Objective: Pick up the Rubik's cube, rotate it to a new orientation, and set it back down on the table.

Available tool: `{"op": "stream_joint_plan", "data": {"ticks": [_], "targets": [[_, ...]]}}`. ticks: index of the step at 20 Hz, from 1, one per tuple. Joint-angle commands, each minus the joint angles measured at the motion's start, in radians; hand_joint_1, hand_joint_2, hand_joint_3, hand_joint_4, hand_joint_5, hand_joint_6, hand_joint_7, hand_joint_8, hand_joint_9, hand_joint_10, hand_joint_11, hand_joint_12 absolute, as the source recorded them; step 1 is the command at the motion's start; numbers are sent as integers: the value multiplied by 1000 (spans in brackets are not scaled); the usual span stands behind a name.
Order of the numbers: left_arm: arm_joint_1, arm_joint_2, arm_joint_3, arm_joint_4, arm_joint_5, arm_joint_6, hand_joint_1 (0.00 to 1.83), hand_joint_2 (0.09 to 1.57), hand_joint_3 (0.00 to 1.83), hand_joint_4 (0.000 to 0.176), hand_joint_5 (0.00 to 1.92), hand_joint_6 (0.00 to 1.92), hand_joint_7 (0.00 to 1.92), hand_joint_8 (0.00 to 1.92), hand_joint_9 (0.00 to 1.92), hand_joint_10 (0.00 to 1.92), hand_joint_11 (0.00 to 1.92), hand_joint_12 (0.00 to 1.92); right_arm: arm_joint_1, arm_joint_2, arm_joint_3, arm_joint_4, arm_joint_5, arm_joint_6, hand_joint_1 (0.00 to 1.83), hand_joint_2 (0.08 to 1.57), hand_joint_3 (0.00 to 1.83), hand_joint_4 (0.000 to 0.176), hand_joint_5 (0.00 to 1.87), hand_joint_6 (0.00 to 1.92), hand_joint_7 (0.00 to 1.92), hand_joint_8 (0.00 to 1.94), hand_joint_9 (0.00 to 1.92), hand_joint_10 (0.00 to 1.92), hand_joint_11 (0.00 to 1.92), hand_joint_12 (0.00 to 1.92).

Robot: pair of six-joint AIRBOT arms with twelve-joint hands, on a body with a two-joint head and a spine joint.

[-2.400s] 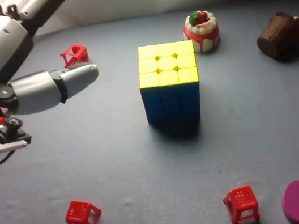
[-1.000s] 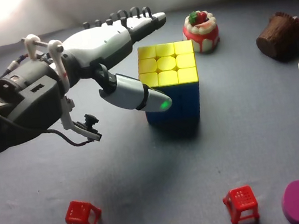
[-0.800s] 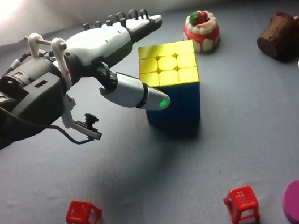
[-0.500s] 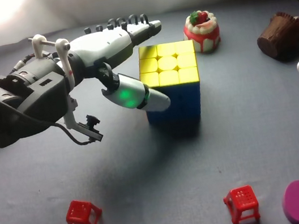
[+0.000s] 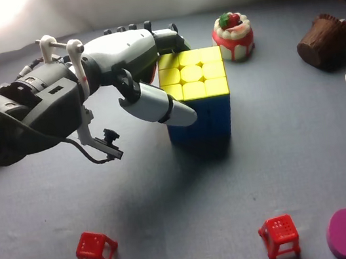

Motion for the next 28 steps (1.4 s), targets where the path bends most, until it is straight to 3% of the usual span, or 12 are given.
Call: {"op": "stream_joint_plan", "data": {"ticks": [1, 2, 4, 5, 6, 7, 10, 11, 15, 22, 25, 28], "targets": [[-13, -4, 4, 2, -109, 1, 1044, 1237, 20, 0, 729, 1423, 588, 1706, 635, 1909, 773, 1921, 6, 1, 5, 8, 120, 6, 671, 1205, 7, 0, 0, 0, 0, 0, 0, 0, 0, 0], [-13, -4, 5, 3, -109, 1, 1130, 1164, 0, 0, 856, 1821, 774, 1878, 842, 1919, 970, 1921, 7, 1, 5, 7, 121, 6, 643, 1203, 6, 0, 0, 0, 0, 0, 0, 0, 0, 0], [-13, 1, -1, 5, -122, 2, 1124, 941, 843, 0, 620, 1917, 744, 1756, 905, 1921, 1054, 1921, 7, 1, 5, 7, 122, 6, 655, 1207, 6, 0, 0, 0, 0, 0, 0, 0, 0, 0], [-13, 6, -7, 5, -130, 6, 1089, 931, 904, 0, 608, 1920, 724, 1748, 853, 1921, 983, 1921, 7, 1, 5, 5, 124, 6, 652, 1210, 7, 0, 0, 0, 0, 0, 0, 0, 0, 0], [-13, 12, -13, 5, -142, 11, 1053, 970, 894, 31, 604, 1902, 638, 1886, 767, 1921, 892, 1921, 7, 1, 5, 2, 128, 6, 640, 1225, 13, 0, 0, 0, 0, 0, 0, 0, 0, 0], [-13, 23, -23, 6, -162, 13, 1038, 924, 870, 0, 668, 1788, 736, 1914, 810, 1921, 943, 1921, 7, 1, 5, -2, 134, 6, 607, 1249, 22, 0, 0, 0, 0, 0, 0, 0, 0, 0], [-9, 59, -60, 13, -234, 13, 1002, 901, 984, 0, 666, 1877, 829, 1921, 924, 1921, 1063, 1921, 11, 1, 7, -21, 159, 6, 556, 1284, 30, 0, 0, 0, 0, 0, 0, 0, 0, 0], [-6, 67, -68, 17, -255, 8, 1172, 988, 593, 0, 857, 1912, 894, 1921, 968, 1921, 1108, 1921, 14, 1, 8, -28, 163, 6, 370, 1354, 59, 0, 0, 0, 0, 0, 0, 0, 1, 1], [5, 112, -112, 55, -375, -39, 1296, 1014, 366, 0, 1074, 1921, 1098, 1921, 1144, 1921, 1238, 1921, 37, -11, 23, -55, 187, 6, 0, 1421, 52, 0, 0, 0, 0, 0, 21, 9, 1, 1], [9, 164, -177, 116, -529, -71, 1360, 861, 752, 0, 1026, 1921, 1169, 1921, 1249, 1921, 1362, 1921, 77, -130, 155, -100, 200, 6, 0, 1371, 18, 0, 0, 0, 0, 0, 0, 0, 0, 0], [1, 170, -195, 146, -562, -72, 1343, 671, 1301, 0, 735, 1796, 898, 1870, 950, 1921, 1193, 1921, 101, -184, 210, -126, 192, 6, 0, 1386, 23, 0, 0, 0, 0, 0, 0, 0, 0, 0], [-3, 177, -204, 157, -585, -73, 1210, 593, 1506, 0, 856, 1854, 1042, 1919, 1342, 1921, 1441, 1921, 134, -228, 253, -163, 166, 6, 0, 1400, 27, 0, 0, 0, 0, 0, 0, 0, 0, 0]]}}
